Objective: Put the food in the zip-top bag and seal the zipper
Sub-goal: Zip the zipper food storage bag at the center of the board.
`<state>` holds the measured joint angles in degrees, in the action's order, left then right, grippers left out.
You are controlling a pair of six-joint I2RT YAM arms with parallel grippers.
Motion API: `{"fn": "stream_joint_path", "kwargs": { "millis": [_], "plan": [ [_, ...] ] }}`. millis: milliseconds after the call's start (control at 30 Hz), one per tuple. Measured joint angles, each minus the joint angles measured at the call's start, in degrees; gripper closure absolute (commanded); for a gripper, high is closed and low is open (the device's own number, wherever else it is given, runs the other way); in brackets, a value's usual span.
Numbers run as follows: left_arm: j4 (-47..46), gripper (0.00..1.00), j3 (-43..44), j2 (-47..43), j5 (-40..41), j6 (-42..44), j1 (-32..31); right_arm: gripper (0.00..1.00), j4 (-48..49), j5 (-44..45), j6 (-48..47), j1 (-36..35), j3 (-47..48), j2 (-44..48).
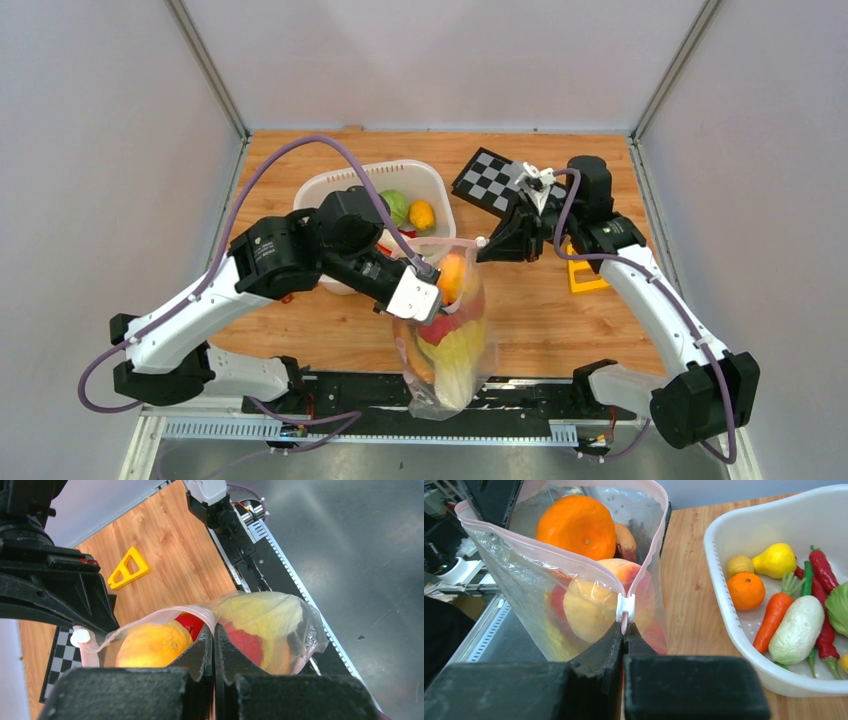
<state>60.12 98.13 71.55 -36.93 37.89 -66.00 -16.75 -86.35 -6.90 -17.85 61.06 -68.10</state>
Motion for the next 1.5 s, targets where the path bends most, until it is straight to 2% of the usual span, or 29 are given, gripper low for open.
{"fn": "stream_joint_path", "kwargs": {
  "millis": [200, 367, 567, 700, 800, 967, 1067, 1300, 1367, 1400, 1500],
  "plan": [
    [-3.6, 0.99, -4.7, -2.6, 6.1, -1.8, 0.0, 1.0, 3.9, 8.1, 3.6, 0.0, -2.0, 5.1],
    [-8.2, 0.88, -13.2, -6.2, 18.0, -7.3, 0.0, 1.0, 8.8, 16.8, 6.8, 0.0, -3.9, 9.9],
    [-14.1, 0.91, -20.5, -8.9, 32.5, -13.6, 0.6, 1.0, 15.6, 25.9, 8.7, 0.0, -7.8, 12.4],
    [-18.4, 0.96, -23.6, -11.6, 38.9, -16.2, 2.2, 1.0, 18.9, 32.1, 8.7, 0.0, -13.0, 15.0],
    [-20.7, 0.97, -25.0, -12.8, 42.1, -17.4, 3.1, 1.0, 19.6, 35.5, 8.5, 0.0, -16.7, 17.1],
    [-22.8, 0.96, -25.4, -12.7, 45.9, -18.1, 3.8, 1.0, 20.4, 37.5, 8.4, 0.4, -18.2, 18.0],
    [-23.1, 0.9, -25.7, -12.0, 47.9, -18.5, 3.9, 1.0, 22.8, 37.4, 8.8, 0.8, -19.1, 18.8],
    [-23.1, 0.89, -27.3, -10.9, 52.9, -20.2, 5.6, 1.0, 25.7, 35.0, 9.0, 1.4, -20.9, 19.9],
    [-23.1, 0.84, -27.7, -10.8, 53.8, -20.7, 6.1, 1.0, 25.8, 34.2, 9.2, 1.4, -20.9, 19.9],
    [-23.1, 0.77, -27.7, -10.8, 54.0, -20.9, 6.3, 1.0, 26.1, 33.7, 9.3, 1.4, -21.0, 19.9],
    [-23.5, 0.68, -27.7, -10.8, 53.9, -21.1, 6.7, 1.0, 26.9, 32.4, 9.6, 1.4, -21.0, 19.9]
  ]
}}
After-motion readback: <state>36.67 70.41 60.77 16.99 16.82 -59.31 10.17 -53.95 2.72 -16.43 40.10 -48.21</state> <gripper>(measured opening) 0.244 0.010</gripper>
